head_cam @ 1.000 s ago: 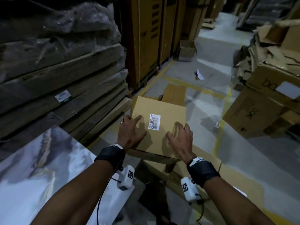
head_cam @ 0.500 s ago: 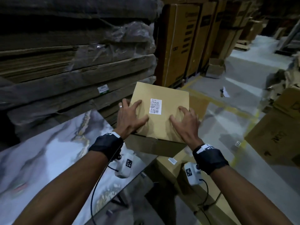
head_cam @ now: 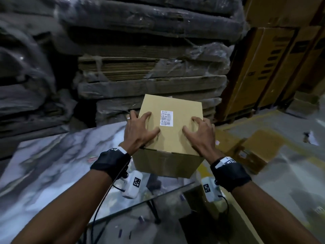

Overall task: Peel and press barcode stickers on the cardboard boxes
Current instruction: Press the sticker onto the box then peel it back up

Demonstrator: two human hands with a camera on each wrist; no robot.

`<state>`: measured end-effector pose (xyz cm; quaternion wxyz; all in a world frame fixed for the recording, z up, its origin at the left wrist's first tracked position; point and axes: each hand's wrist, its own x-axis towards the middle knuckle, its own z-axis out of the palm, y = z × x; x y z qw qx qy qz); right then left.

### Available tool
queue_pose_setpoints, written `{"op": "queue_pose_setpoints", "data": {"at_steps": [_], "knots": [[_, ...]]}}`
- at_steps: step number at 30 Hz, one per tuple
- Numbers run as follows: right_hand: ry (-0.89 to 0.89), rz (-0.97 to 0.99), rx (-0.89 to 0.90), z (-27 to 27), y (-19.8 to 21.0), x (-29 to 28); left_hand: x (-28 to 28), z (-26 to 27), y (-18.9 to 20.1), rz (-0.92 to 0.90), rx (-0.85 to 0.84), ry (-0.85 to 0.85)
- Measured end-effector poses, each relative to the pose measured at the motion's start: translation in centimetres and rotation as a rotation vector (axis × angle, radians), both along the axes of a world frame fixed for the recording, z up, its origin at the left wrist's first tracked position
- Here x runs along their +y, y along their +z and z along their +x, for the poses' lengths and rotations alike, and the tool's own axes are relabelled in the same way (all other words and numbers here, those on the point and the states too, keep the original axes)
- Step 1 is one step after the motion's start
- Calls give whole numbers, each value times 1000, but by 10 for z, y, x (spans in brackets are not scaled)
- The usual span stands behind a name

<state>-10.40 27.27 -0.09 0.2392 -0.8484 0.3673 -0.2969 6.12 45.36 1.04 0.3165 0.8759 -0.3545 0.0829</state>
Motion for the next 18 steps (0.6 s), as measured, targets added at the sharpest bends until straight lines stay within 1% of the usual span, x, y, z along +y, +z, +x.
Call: {"op": "queue_pose_setpoints", "data": {"at_steps": [5,8,10,14,18], "knots": [[132,2,43,58,-1,46,66,34,-4,16,54,140],[208,22,91,95,-7,69,101,54,-9,60,81,205],[243,24,117,119,-12,85,122,69,-14,84,103,221],[260,27,163,163,-21,113,155,102,-24,121,141,228],[282,34,199,194,-23,138,179,132,-33,161,166,220]]}}
